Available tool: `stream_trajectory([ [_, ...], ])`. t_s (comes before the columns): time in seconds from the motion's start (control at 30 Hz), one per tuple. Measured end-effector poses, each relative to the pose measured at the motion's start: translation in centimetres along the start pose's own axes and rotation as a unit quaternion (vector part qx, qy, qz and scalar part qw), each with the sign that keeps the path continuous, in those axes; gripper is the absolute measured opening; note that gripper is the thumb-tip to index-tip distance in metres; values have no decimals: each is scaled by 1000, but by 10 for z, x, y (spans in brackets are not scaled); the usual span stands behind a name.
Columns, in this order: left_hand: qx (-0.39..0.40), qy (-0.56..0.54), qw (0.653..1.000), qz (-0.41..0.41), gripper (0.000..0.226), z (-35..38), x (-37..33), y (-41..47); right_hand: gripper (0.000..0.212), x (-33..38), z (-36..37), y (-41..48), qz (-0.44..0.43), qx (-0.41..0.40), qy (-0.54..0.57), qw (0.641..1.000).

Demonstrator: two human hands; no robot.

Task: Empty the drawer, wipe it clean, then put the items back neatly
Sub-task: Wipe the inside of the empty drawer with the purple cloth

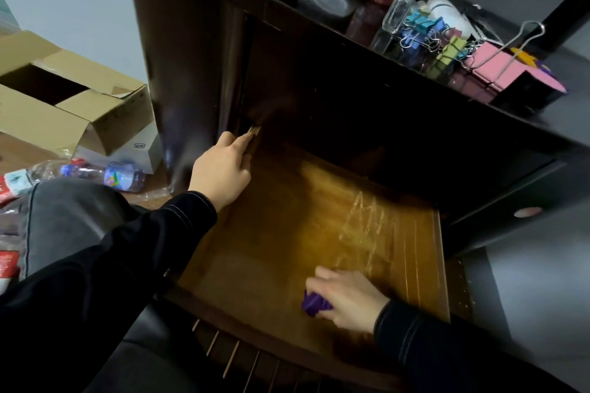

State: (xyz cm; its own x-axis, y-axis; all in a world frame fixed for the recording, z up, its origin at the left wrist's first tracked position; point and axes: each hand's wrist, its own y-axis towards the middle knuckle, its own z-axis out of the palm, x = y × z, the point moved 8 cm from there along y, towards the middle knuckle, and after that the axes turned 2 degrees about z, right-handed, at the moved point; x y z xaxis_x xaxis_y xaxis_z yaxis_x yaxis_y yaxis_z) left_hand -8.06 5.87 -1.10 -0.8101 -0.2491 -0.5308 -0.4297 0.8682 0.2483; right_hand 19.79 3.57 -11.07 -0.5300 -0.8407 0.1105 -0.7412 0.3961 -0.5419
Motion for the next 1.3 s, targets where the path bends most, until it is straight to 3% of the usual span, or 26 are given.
stream_trajectory([
  [0.1,4,0,1000,-1,51,1,1,0,27,-24,-20,18,40,-10,11,999],
  [0.23,-2,4,1000,1,50,3,3,2,23,-97,-75,68,173,-131,26,976],
  [0.33,2,10,1000,2,51,3,2,2,28,-126,-95,87,223,-157,-4,962],
  [0.47,3,7,1000,-2,51,0,-1,1,25,-96,-78,68,188,-101,3,977],
  [0.63,2,2,1000,-2,52,-1,-3,-1,28,-2,4,-3,20,42,0,999],
  [0.73,1,4,1000,-2,52,-2,-2,-2,31,15,22,-17,-40,66,-15,997],
  [0.83,-6,5,1000,1,51,0,0,-1,26,-3,3,-1,-30,27,-10,999],
  [1.07,-16,15,1000,-1,54,6,7,4,28,-113,-81,77,171,-138,2,976],
  [1.2,-5,13,1000,-4,52,3,3,2,31,-105,-81,75,176,-108,-16,978],
  [1.3,-4,3,1000,-6,52,1,1,0,31,-56,-41,42,111,-21,-11,994],
])
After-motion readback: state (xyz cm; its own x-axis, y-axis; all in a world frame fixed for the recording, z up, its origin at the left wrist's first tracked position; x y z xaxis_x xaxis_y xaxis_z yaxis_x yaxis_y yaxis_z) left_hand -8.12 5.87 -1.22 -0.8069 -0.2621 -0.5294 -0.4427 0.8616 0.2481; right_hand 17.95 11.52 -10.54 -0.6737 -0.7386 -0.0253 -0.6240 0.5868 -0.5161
